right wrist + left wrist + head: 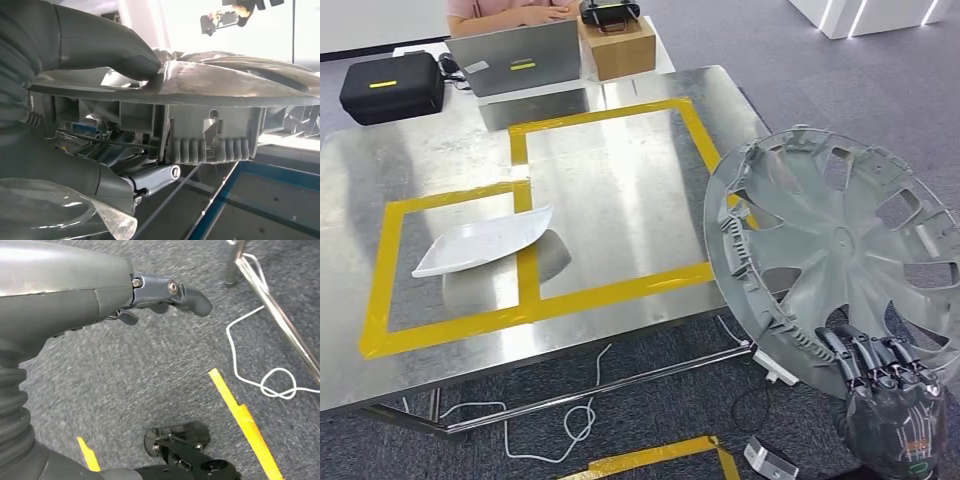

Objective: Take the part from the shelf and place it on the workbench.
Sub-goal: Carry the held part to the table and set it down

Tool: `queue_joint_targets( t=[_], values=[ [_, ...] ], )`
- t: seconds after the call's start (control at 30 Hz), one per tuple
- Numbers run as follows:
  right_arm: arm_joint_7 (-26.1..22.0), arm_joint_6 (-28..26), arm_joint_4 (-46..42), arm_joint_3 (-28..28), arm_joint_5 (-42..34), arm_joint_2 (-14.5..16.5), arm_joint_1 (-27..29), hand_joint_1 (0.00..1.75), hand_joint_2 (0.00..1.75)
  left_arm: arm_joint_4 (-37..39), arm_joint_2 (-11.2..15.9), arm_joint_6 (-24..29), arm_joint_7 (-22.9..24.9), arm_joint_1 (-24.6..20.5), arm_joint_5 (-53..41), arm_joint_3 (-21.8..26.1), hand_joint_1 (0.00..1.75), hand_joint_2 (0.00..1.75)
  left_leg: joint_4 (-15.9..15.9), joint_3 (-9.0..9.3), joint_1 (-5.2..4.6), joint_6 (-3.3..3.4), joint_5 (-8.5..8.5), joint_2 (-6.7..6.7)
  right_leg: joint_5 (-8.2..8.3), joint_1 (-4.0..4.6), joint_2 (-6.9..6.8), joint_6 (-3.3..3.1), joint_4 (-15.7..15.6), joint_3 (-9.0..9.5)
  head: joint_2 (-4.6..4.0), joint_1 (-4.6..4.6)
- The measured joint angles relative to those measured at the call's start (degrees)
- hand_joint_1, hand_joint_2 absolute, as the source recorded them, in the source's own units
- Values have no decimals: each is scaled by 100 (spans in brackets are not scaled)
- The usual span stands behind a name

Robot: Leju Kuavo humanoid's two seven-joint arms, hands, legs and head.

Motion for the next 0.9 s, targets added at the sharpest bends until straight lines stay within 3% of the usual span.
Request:
queue_joint_targets(
  t=[0.03, 0.1, 0.17, 0.2, 0.23, 0.3, 0.37, 0.4, 0.5, 0.63, 0.9],
  values=[
    [-1, 0, 1, 2, -1, 0, 0, 175, 175, -5, -1, -2, 4, -3, -2, 1, 0, 175, 155, -69, -3, -33, -96, 122, -1, -9, -64, -35, -11, 15, -1, -13],
    [-2, 0, 1, 2, -10, 1, 0, 175, 175, -16, -4, -6, 9, -21, -10, 1, 0, 175, 783, -376, 9, -94, -413, 382, -26, -3, -198, -89, -17, 42, -1, -43],
    [-13, 0, 6, 2, -20, 1, -2, 175, 175, -22, 0, -27, 12, -26, -36, 2, 0, 175, 1434, -716, 37, -122, -624, 448, -53, 8, -330, -112, -17, 62, -1, -44],
    [-25, 0, 9, 3, -25, 1, -6, 175, 175, -23, 5, -43, 13, -22, -47, 3, 0, 175, 1524, -774, 43, -123, -578, 455, -67, 11, -390, -113, -17, 76, -1, -45],
    [-37, 0, 12, 3, -30, 1, -12, 175, 175, -23, 12, -57, 13, -20, -56, 5, 0, 175, 1391, -720, 44, -111, -428, 463, -83, 14, -446, -109, -17, 98, -1, -46],
    [-57, 0, 15, 5, -40, 1, -29, 175, 175, -23, 31, -71, 8, -28, -59, 15, 0, 175, 690, -382, 19, -47, -31, 581, -125, 25, -549, -85, -19, 146, -1, -45],
    [-66, 0, 16, 6, -48, 1, -41, 175, 175, -23, 48, -79, -4, -53, -60, 24, 0, 175, 121, -102, -37, 28, 120, 755, -172, 49, -644, -34, -22, 171, -1, -45],
    [-68, 0, 17, 6, -51, 1, -52, 175, 175, -23, 55, -82, -10, -61, -61, 27, 0, 175, 19, -57, -62, 54, 100, 800, -187, 57, -693, -7, -29, 172, -1, -44],
    [-123, 0, 24, 10, -151, 1, -77, 175, 175, -23, 58, -89, -27, -49, -68, 34, 0, 175, -57, -32, -62, 99, 115, 700, -185, 58, -743, 49, -85, 250, -1, -34],
    [-267, 0, 46, 19, -324, 1, -91, 175, 175, -23, 58, -107, -57, -61, -106, 50, 0, 175, -105, 30, -45, 81, 111, 620, -221, 57, -627, -88, -190, 342, -1, -3],
    [-375, 0, 72, 19, -341, 4, -93, 175, 175, -23, 57, -125, -61, -70, -138, 82, 0, 175, -97, 28, -51, 114, 79, 620, -189, 50, -613, 17, -261, 367, -1, -5]
  ],
)
